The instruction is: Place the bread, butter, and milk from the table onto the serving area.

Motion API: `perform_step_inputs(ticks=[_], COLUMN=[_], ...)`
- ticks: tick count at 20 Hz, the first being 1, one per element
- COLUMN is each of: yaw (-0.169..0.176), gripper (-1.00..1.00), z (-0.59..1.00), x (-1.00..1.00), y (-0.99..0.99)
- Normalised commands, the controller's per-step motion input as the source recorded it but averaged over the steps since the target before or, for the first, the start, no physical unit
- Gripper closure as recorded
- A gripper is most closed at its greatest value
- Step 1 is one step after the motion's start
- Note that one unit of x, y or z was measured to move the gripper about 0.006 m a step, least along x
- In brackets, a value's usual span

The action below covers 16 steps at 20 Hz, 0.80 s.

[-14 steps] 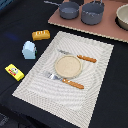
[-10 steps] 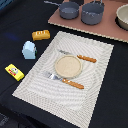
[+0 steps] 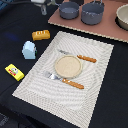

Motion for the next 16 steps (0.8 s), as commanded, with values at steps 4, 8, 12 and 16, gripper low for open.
perform_step_inputs(ticks=[4, 8, 12, 16], yaw=[0.093, 0.125, 0.139, 0.159], gripper=[-1.0, -1.0, -1.0, -1.0], z=[-0.54, -0.57, -0.59, -0.5], x=[-0.46, -0.54, -0.51, -0.31], y=[-0.21, -0.25, -0.24, -0.17])
